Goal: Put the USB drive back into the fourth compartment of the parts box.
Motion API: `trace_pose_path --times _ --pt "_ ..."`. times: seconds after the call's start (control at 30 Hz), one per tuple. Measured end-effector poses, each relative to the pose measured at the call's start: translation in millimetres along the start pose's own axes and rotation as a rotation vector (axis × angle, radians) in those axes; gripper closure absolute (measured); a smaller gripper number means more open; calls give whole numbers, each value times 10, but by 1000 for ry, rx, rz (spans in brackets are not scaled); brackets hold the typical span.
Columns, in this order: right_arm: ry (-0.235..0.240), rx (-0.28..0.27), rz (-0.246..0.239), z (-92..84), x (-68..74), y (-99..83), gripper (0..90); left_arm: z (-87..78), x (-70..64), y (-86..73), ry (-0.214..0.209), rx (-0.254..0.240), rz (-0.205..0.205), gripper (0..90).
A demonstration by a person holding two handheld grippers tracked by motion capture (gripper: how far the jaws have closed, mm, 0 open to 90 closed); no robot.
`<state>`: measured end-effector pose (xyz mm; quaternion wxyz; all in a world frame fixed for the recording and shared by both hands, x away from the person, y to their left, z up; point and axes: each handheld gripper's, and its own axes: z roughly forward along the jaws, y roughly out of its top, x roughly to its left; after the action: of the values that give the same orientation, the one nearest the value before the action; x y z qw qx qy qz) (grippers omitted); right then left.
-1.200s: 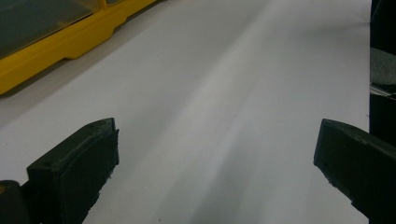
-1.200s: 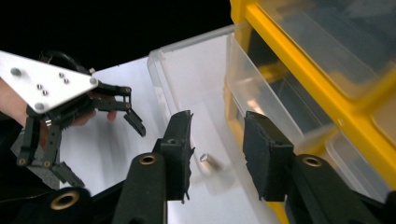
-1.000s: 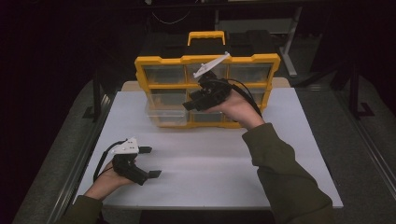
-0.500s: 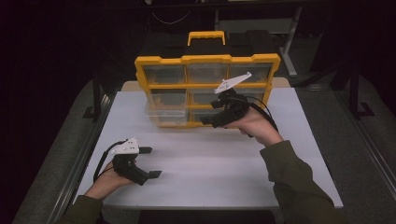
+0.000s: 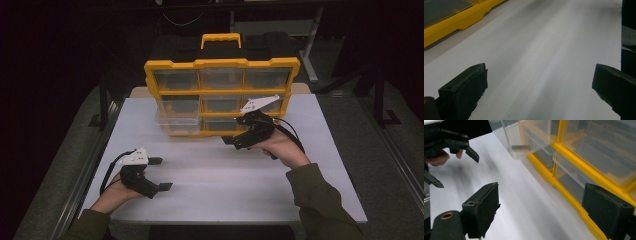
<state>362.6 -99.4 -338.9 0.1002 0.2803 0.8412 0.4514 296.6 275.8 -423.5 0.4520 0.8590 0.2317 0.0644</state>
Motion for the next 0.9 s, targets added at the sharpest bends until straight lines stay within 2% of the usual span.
trace_pose_path --times 0.03,0.07,0.2,0.33,0.4,0.5,0.67,0.73,0.9 --pt "-2 -2 6 -1 0 -30 127 -1 1 1 -1 0 2 0" --pt "-14 -2 17 10 0 -136 119 1 1 0 0 0 1 0" --pt "-24 -6 24 13 1 -243 97 0 -2 1 0 -1 -1 0" --pt "-39 -13 36 -6 11 -389 53 2 0 1 1 0 1 0" --pt "-48 -22 30 -22 16 -475 2 3 1 0 1 1 -1 0" --pt "-68 -36 40 -44 18 -594 0 6 0 0 -1 2 -1 0" --pt "-82 -39 26 -60 42 -800 0 9 -10 1 -1 1 -1 0" --pt "-86 -43 39 -64 40 -897 0 10 -9 3 0 5 2 0" --pt "-66 -35 51 -80 59 -1086 0 11 -13 3 -2 5 3 0"
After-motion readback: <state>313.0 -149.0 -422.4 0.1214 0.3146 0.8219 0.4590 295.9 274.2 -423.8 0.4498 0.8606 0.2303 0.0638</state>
